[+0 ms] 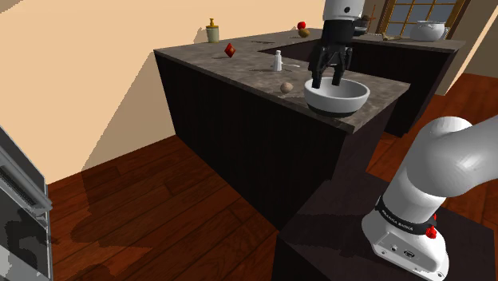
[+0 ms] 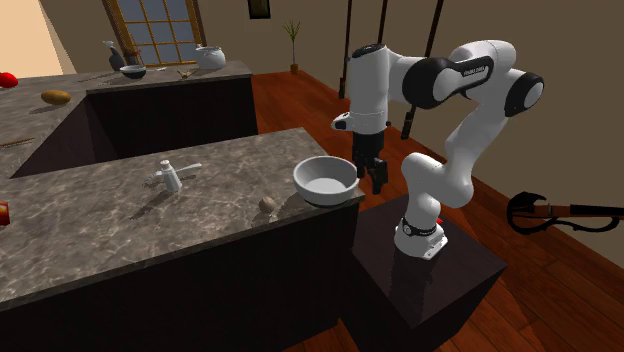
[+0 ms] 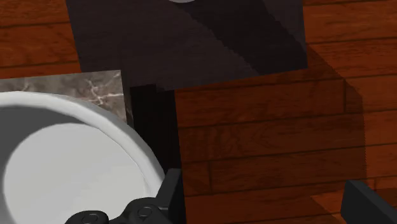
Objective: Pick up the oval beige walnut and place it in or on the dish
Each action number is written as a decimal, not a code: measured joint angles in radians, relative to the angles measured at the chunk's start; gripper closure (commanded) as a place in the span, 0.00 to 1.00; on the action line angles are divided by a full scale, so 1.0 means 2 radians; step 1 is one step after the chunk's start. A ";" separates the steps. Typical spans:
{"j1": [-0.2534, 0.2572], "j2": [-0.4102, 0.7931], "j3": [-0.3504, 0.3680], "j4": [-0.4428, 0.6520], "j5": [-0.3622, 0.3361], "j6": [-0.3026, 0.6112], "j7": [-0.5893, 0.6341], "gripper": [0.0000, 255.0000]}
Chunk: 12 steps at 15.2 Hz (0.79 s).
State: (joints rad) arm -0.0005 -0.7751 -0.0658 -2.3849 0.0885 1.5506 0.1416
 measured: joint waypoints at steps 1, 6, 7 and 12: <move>0.000 0.000 0.000 0.000 0.000 0.000 0.000 0.00; -0.005 0.066 -0.018 0.030 -0.022 0.033 -0.028 0.00; -0.006 0.084 -0.022 0.037 -0.026 0.044 -0.034 0.00; -0.011 0.168 -0.042 0.079 -0.045 0.085 -0.067 0.00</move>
State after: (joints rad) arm -0.0217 -0.4385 -0.1499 -2.2261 -0.0010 1.7198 0.0081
